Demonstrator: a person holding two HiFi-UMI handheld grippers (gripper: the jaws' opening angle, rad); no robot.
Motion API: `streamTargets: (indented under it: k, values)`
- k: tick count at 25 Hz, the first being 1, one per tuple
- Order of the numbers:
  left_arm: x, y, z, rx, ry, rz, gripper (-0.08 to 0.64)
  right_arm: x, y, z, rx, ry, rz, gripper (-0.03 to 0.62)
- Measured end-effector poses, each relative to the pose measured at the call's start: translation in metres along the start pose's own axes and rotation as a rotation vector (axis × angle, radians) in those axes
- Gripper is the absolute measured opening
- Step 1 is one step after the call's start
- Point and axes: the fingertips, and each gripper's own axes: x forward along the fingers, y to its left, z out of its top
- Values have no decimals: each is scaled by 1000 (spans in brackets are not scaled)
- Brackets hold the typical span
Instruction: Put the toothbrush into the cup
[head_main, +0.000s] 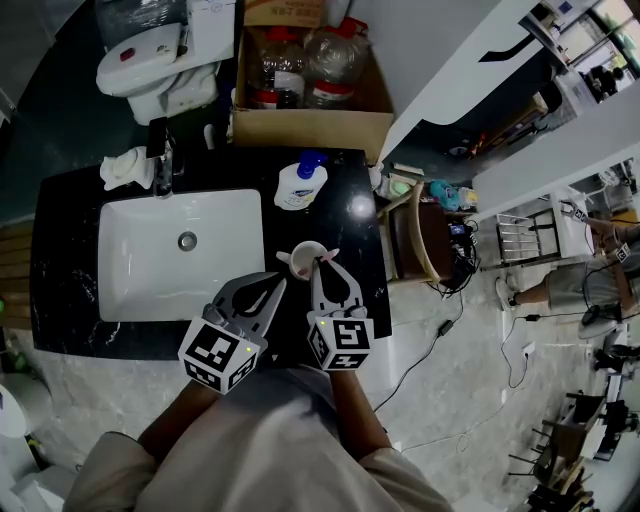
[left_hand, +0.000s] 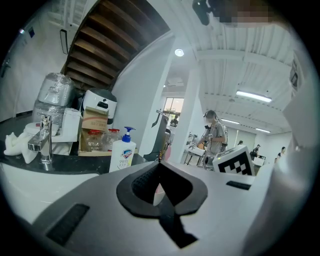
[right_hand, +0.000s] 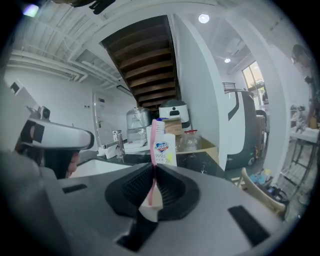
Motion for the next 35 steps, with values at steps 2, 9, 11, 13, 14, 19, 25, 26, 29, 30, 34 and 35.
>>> streamTargets:
  k: [2,9,11,13,14,19,25,26,29,30,34,35]
  values:
    - [0,0,0,-1,0,0,5,1,0,-1,-2,4,1,28]
    - [-1,-1,0,-10,-5,-10,5,2,0,-4,8,17,-2,28]
    - [-1,-2,1,-14,-4,-17,5,2,0,-3,12,20,-2,28]
    - [-1,-3,1,-16,-3,-20,5,3,1,-2,0,24,-4,28]
    - [-1,-4,1,-16,-3,-21,5,3,1,-3,-5,26,-5,28]
    - [-2,-5,0,-20,3,-31,5,2,2,-5,-4,30,6,28]
    - [-4,-7,-2,-25,6,-31,5,1,2,-6,0,31,5,32]
    - [-4,-7,-2,-25,5,-31,5,1,2,-7,0,30,5,32]
    - [-5,-7,-3,-26,4,-30,5,0,1,-7,3,27,-2,40]
    - [-6,-7,-3,-27,4,-30,5,-1,1,-7,5,26,-5,59]
    - [-7,-7,-4,-30,3,-33,5,-1,-1,-8,10,26,-13,80]
    - [-7,-7,-4,-29,3,-34,5,-2,-1,-8,11,27,-13,83]
